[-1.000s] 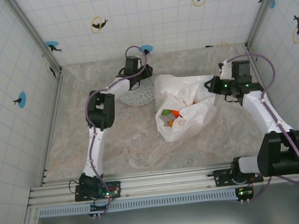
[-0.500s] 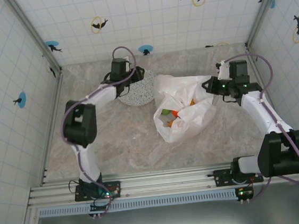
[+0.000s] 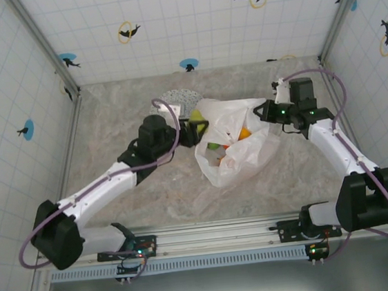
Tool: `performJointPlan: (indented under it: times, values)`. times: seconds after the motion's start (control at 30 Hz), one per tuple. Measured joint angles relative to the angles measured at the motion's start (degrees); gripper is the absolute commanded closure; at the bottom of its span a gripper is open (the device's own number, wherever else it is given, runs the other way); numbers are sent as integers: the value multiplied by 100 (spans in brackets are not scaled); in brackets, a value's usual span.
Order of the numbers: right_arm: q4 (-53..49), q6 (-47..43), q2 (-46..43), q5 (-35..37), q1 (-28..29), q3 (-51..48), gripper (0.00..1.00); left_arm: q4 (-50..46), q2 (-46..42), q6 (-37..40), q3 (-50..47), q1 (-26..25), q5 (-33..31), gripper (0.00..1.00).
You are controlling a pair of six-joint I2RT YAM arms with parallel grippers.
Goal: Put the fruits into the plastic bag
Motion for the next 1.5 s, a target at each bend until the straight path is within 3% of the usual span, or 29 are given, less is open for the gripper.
performJointPlan:
  times: [0.17,0.3,0.73,1.13,1.5]
  values:
    - [131,94,0,-20,140,0,100,-144,-223,190,-452,-671,-59,46]
    - [225,181,0,-37,221,0,100,-372,-17,380,-516,-879,-122,46]
    - [396,382,2,-127,402,57,100,-1115,1840,1062,542,-885,-623,45]
    - [483,584,138,-197,487,498,100,-1552,2889,1659,1604,-885,-487,43]
    - [466,608,175,-212,525,516,100,-1025,3112,1521,1871,-835,-1062,43]
